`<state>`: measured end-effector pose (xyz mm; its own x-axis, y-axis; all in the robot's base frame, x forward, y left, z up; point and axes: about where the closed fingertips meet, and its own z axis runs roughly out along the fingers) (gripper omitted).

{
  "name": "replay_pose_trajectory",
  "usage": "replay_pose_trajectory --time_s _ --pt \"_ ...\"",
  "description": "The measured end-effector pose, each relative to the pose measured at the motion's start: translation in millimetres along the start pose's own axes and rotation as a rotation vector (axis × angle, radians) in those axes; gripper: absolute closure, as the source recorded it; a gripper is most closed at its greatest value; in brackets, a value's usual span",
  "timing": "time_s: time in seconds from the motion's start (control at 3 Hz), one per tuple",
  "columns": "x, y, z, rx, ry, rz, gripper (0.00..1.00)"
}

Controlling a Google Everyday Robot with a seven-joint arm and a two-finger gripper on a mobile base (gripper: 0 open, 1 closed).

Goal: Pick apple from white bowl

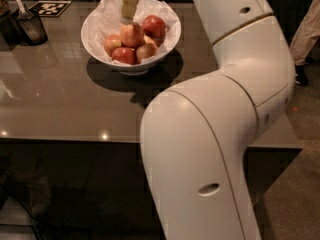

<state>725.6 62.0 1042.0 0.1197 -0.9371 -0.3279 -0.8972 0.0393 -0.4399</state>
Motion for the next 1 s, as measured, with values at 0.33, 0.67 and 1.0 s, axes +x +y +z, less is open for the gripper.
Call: replay_pose_trajectory --time_s 0.33,0.67,1.0 --pt "28 -7 52 -0.047 0.002 0.018 0.00" --pt "22 -15 57 -0.020 -0.016 0.018 0.00" --pt "22 -13 79 -0.044 -0.041 0.033 0.00"
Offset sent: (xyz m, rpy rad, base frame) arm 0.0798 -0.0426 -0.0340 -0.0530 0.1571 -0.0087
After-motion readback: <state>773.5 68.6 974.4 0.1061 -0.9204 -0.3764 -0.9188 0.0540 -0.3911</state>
